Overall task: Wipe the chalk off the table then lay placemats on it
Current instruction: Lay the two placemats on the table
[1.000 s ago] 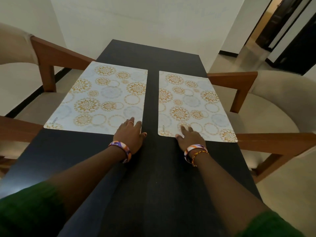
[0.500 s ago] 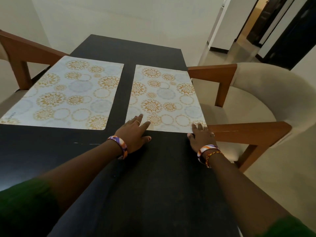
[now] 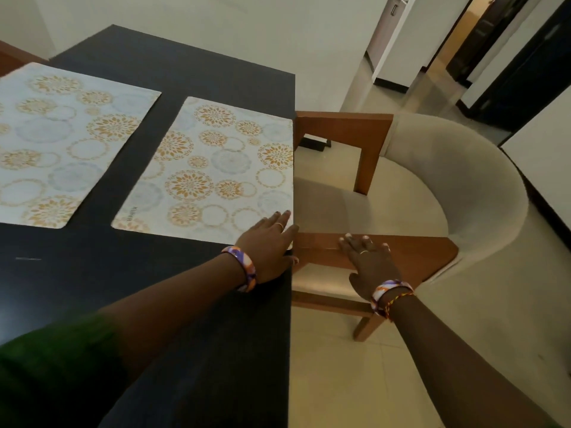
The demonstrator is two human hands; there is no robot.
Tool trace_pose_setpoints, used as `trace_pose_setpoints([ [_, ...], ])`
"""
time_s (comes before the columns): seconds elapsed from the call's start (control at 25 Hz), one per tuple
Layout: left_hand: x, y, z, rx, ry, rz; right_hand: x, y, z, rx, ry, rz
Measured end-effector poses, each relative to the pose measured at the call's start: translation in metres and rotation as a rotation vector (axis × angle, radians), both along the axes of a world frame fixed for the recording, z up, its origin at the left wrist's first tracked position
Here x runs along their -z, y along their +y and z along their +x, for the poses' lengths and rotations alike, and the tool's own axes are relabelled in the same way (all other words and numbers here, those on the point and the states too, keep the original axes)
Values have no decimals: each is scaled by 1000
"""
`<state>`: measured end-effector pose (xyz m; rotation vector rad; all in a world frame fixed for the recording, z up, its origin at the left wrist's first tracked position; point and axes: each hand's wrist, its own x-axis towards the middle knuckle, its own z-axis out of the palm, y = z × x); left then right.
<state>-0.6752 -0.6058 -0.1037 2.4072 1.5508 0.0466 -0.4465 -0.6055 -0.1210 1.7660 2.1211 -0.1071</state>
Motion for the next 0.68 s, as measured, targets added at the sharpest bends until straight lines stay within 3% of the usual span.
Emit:
trace_pose_setpoints([
  [0.24, 7, 6, 119, -8, 10, 16, -7, 41, 80, -248, 145, 27],
  [0.52, -11, 20, 297, -296, -69, -77, -37, 54, 233, -593, 130, 191],
  [0.6, -16, 32, 322, -430, -49, -103, -48, 67, 251, -605, 183, 125],
  [0.68, -15, 40, 331, -528, -23, -110, -62, 89, 254, -562, 271, -74],
])
